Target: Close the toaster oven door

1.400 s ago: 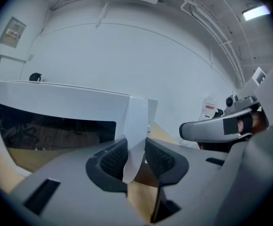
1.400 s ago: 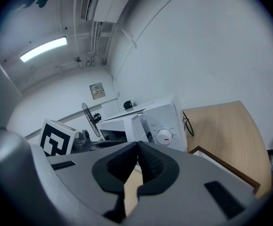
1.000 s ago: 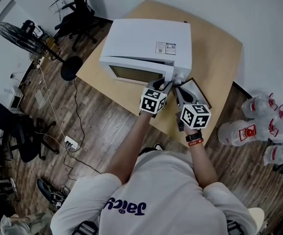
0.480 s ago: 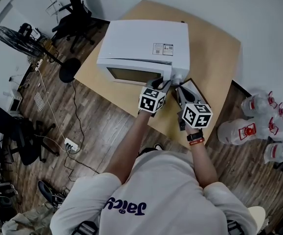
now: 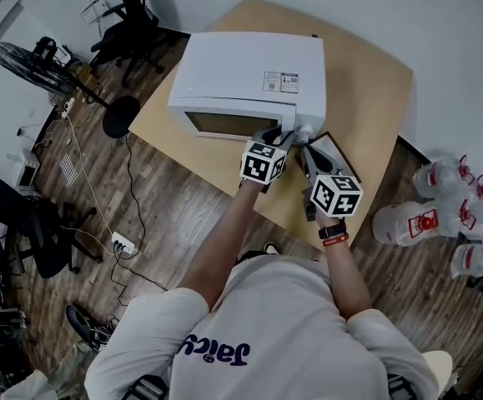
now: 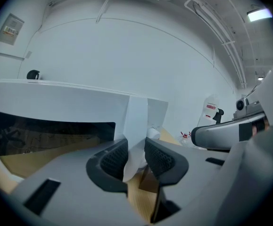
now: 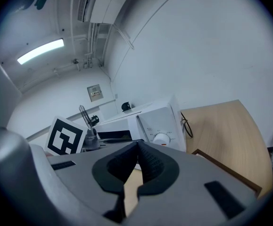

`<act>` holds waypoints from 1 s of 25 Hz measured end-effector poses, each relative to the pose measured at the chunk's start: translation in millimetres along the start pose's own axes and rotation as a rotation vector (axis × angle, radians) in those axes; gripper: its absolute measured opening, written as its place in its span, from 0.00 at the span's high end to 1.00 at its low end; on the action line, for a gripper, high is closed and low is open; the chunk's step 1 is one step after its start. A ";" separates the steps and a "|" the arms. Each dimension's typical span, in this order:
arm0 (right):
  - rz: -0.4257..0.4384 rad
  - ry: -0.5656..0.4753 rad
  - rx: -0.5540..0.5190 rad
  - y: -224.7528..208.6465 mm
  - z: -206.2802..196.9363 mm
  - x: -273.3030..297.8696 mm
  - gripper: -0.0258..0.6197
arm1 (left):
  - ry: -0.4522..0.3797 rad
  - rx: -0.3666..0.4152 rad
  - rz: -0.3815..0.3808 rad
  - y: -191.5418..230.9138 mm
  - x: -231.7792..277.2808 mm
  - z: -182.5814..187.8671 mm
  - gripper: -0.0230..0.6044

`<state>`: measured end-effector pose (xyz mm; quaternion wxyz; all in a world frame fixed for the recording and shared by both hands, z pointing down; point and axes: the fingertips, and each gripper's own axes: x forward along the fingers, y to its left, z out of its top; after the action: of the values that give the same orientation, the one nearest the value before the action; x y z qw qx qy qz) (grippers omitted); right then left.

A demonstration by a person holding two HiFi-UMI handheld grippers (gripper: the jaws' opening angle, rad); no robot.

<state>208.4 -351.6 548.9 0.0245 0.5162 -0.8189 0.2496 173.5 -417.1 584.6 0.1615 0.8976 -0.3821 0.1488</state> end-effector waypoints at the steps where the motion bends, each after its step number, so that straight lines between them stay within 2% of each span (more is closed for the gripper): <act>1: -0.002 -0.002 0.001 1.1 0.2 -1.8 0.94 | 0.003 -0.004 0.004 0.6 1.4 0.7 0.76; 5: -0.001 -0.015 0.003 9.2 2.3 -8.7 0.94 | 0.031 -0.014 0.010 3.9 4.8 2.1 0.76; 12: -0.021 -0.032 -0.008 20.9 4.6 -31.9 0.94 | 0.032 -0.033 0.015 -0.5 -14.8 -1.0 0.76; 17: -0.054 -0.044 -0.031 28.6 5.0 -53.7 0.94 | 0.010 -0.058 0.018 -11.8 -53.7 -9.5 0.78; 25: -0.095 -0.054 -0.046 47.9 -1.3 -83.3 0.94 | -0.060 -0.038 0.030 -34.3 -129.7 -10.5 0.82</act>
<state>205.8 -265.2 507.0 0.0258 0.5603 -0.7994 0.2152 111.0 -307.6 537.4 0.1646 0.8926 -0.4031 0.1172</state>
